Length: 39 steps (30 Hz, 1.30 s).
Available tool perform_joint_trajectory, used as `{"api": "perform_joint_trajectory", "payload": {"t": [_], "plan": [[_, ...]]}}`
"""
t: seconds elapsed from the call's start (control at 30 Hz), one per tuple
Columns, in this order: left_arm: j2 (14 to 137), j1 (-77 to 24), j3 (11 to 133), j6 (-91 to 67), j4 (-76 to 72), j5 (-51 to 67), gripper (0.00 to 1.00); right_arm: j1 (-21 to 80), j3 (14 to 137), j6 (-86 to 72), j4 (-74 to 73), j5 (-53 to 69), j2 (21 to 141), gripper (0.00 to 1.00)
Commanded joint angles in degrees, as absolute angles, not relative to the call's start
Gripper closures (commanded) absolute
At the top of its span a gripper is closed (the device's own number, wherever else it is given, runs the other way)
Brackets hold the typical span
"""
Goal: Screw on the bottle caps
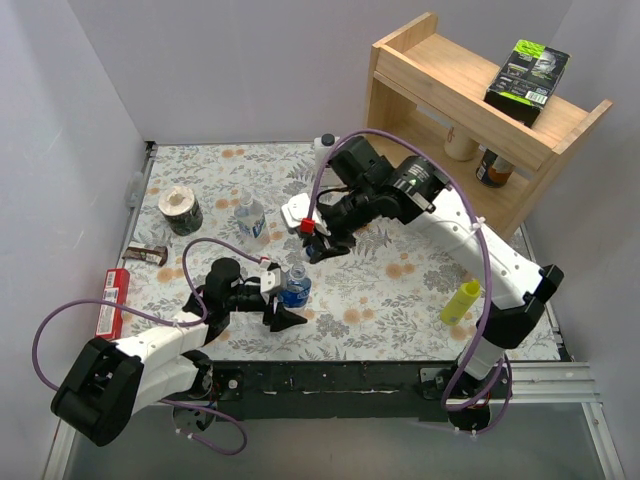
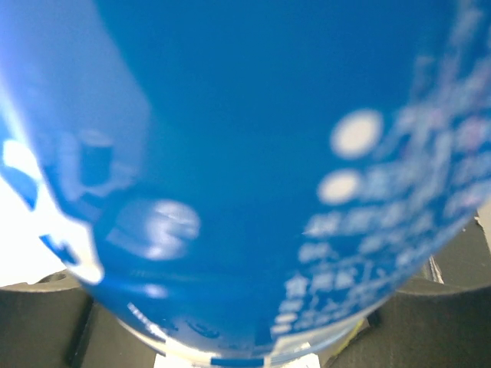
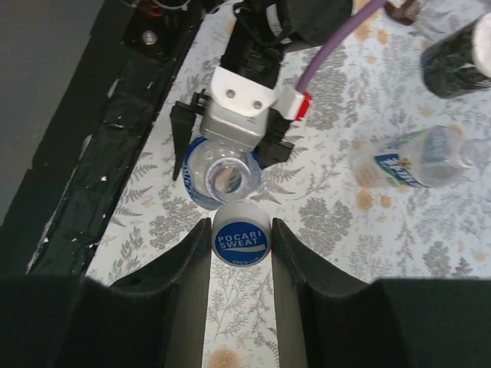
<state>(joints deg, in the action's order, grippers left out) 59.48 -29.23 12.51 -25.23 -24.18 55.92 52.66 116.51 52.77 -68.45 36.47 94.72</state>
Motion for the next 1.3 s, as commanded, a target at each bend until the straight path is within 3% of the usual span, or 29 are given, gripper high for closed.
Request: {"api": "perform_joint_trajectory", "payload": {"t": [0.0,0.33,1.27], "plan": [[59.15,-30.67,12.04,-24.26,-28.21,53.97,1.0,55.28,118.21,55.19,-74.53,38.15,97.56,0.76],[58.1,-31.99,11.78,-22.24,-27.24,53.44,1.0,57.39,120.85,58.89,-74.97,35.07,100.9,0.76],[55.37,-32.17,8.79,-20.04,-33.75,47.29,1.0,61.17,110.83,56.26,-74.97,26.19,99.67,0.75]]}}
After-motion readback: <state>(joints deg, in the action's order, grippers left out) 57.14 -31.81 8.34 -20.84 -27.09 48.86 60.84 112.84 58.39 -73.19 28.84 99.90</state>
